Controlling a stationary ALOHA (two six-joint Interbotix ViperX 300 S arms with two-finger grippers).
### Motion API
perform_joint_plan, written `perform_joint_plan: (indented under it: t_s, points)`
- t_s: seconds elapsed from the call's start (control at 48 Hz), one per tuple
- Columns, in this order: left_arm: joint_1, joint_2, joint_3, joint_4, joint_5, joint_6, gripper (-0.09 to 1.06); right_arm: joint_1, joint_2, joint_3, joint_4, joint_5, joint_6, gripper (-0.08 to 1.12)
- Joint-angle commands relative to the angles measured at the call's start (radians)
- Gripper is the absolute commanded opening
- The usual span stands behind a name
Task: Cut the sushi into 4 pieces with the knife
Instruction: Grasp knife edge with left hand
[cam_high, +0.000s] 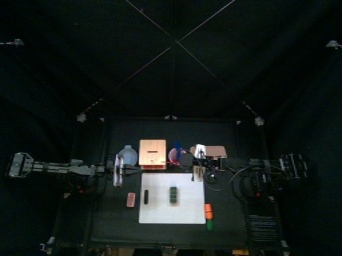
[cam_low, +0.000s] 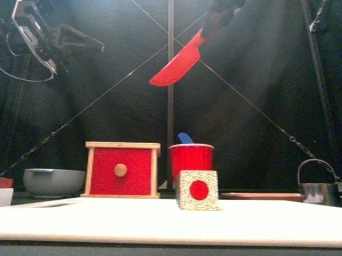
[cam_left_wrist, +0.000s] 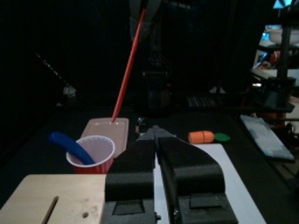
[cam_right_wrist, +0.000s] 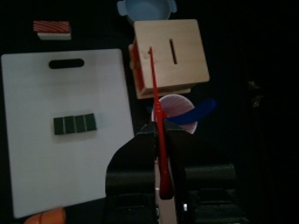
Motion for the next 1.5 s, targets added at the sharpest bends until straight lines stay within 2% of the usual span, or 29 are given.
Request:
perform_joint_plan:
  t_s: [0.021,0.125,0.292,0.479,0.75,0.833,0.979,1.062,1.208,1.312,1.375,1.5]
  points:
    - [0.000,0.017,-0.020,-0.002,-0.014,0.002,0.89,-0.002,-0.098,0.160,-0.061,-0.221,0.106,0.02]
    - [-0.002,0.060,-0.038,0.000,-0.017,0.006,1.01,-0.005,-0.147,0.330,-0.115,-0.511,0.213,0.02]
    - [-0.002,0.167,-0.092,0.000,-0.020,0.006,1.01,-0.058,-0.140,0.459,-0.124,-0.821,0.282,0.02]
    - [-0.005,0.273,-0.149,0.008,-0.037,0.009,1.01,-0.091,-0.118,0.460,-0.127,-0.871,0.273,0.02]
    - [-0.005,0.348,-0.176,0.006,-0.132,0.002,1.01,-0.095,-0.117,0.460,-0.129,-0.876,0.273,0.02]
    - [-0.005,0.370,-0.187,-0.017,-0.146,-0.003,1.00,-0.101,-0.115,0.457,-0.130,-0.877,0.272,0.02]
    - [-0.005,0.407,-0.210,-0.075,-0.147,-0.002,0.96,-0.110,-0.115,0.456,-0.130,-0.881,0.272,0.02]
    - [-0.005,0.420,-0.215,-0.101,-0.153,0.002,0.90,-0.112,-0.117,0.457,-0.130,-0.884,0.272,0.02]
    - [-0.005,0.422,-0.215,-0.104,-0.153,0.002,0.70,-0.114,-0.115,0.456,-0.132,-0.884,0.272,0.02]
    - [-0.003,0.422,-0.212,-0.103,-0.156,0.006,0.49,-0.117,-0.115,0.462,-0.132,-0.885,0.272,0.02]
    - [-0.003,0.422,-0.212,-0.094,-0.169,0.012,0.35,-0.117,-0.107,0.465,-0.130,-0.885,0.272,0.02]
    - [0.000,0.433,-0.198,-0.041,-0.232,0.018,0.10,-0.117,-0.060,0.472,-0.123,-0.894,0.273,0.02]
